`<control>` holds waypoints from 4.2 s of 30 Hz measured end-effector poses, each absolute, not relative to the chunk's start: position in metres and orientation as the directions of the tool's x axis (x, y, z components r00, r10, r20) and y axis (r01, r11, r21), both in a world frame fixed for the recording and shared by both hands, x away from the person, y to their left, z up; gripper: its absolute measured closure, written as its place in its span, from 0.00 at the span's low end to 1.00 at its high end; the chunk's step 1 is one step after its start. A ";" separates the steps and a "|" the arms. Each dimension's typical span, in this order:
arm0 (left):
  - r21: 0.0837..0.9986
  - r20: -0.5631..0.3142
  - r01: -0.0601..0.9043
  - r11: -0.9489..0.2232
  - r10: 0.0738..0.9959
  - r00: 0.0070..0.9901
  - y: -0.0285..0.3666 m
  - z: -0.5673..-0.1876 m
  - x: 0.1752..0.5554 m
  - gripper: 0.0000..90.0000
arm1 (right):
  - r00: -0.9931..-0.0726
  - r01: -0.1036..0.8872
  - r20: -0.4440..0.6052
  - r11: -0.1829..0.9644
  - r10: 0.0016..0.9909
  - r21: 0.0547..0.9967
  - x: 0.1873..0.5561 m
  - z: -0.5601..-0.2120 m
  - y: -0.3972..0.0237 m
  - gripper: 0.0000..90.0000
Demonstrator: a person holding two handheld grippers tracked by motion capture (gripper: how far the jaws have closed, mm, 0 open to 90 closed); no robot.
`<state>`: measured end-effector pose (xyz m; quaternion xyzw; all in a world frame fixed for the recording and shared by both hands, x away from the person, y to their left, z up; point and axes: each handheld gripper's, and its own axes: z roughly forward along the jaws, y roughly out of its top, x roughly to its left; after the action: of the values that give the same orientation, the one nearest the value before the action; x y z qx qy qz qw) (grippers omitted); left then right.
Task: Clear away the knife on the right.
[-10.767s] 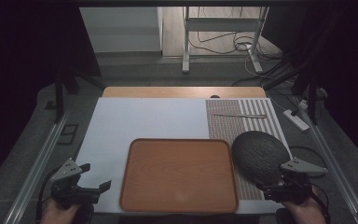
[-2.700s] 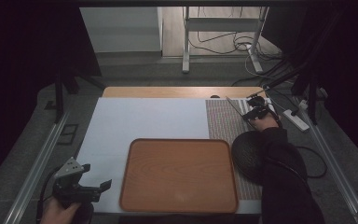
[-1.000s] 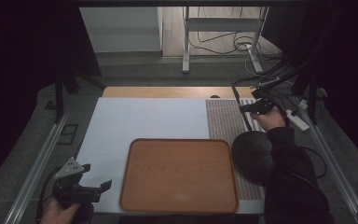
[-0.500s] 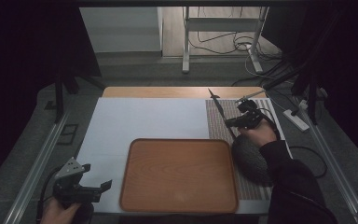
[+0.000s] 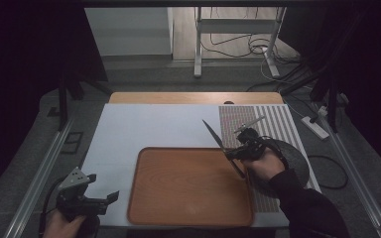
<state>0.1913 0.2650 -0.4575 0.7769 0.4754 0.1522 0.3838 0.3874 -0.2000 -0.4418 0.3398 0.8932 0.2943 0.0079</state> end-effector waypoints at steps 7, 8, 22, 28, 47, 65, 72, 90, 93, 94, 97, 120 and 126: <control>0.740 -0.123 0.620 -0.259 0.855 0.504 0.264 -0.457 0.191 0.01 | -0.775 0.616 0.224 0.626 0.591 0.479 0.364 -0.456 -0.191 0.89; 0.740 -0.123 0.620 -0.259 0.855 0.505 0.264 -0.457 0.191 0.01 | -0.774 0.619 0.232 0.630 0.588 0.469 0.360 -0.459 -0.190 0.89; 0.741 -0.126 0.620 -0.257 0.854 0.505 0.265 -0.457 0.192 0.01 | -0.822 0.566 0.142 0.765 0.551 0.309 0.336 -0.491 -0.170 0.88; 0.741 -0.125 0.620 -0.259 0.853 0.506 0.264 -0.457 0.192 0.01 | -0.878 0.471 0.141 0.771 0.458 0.429 0.345 -0.475 -0.170 0.75; 0.741 -0.119 0.617 -0.266 0.852 0.510 0.264 -0.457 0.191 0.02 | -0.947 0.288 -0.012 0.869 0.320 0.401 0.359 -0.498 -0.122 1.00; 0.741 -0.123 0.617 -0.263 0.851 0.511 0.264 -0.457 0.191 0.02 | -0.886 0.436 0.022 0.817 0.463 0.378 0.363 -0.493 -0.185 1.00; 0.742 -0.124 0.617 -0.262 0.851 0.510 0.264 -0.457 0.191 0.02 | -0.868 0.470 0.029 0.801 0.496 0.371 0.361 -0.492 -0.200 1.00; 0.739 -0.119 0.617 -0.270 0.849 0.514 0.264 -0.457 0.192 0.02 | -0.819 0.556 0.124 0.722 0.560 0.412 0.360 -0.486 -0.217 0.89; 0.738 -0.120 0.619 -0.270 0.849 0.514 0.264 -0.457 0.192 0.02 | -0.809 0.562 0.118 0.698 0.576 0.444 0.360 -0.481 -0.218 0.81; 0.737 -0.120 0.619 -0.270 0.849 0.514 0.264 -0.457 0.192 0.02 | -0.807 0.563 0.118 0.692 0.579 0.453 0.360 -0.480 -0.219 0.77; 0.737 -0.121 0.620 -0.270 0.849 0.514 0.264 -0.457 0.192 0.02 | -0.799 0.565 0.108 0.677 0.592 0.471 0.359 -0.476 -0.220 0.61; 0.736 -0.120 0.620 -0.273 0.848 0.516 0.264 -0.458 0.192 0.02 | -0.796 0.532 0.046 0.660 0.604 0.530 0.342 -0.462 -0.221 0.10; 0.735 -0.121 0.620 -0.273 0.848 0.516 0.263 -0.458 0.192 0.02 | -0.788 0.523 0.039 0.634 0.614 0.569 0.339 -0.459 -0.227 0.04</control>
<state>0.1925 0.2635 -0.4576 0.7836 0.4684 0.1499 0.3796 0.3386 -0.2267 -0.4585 0.3157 0.9005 0.2883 0.0792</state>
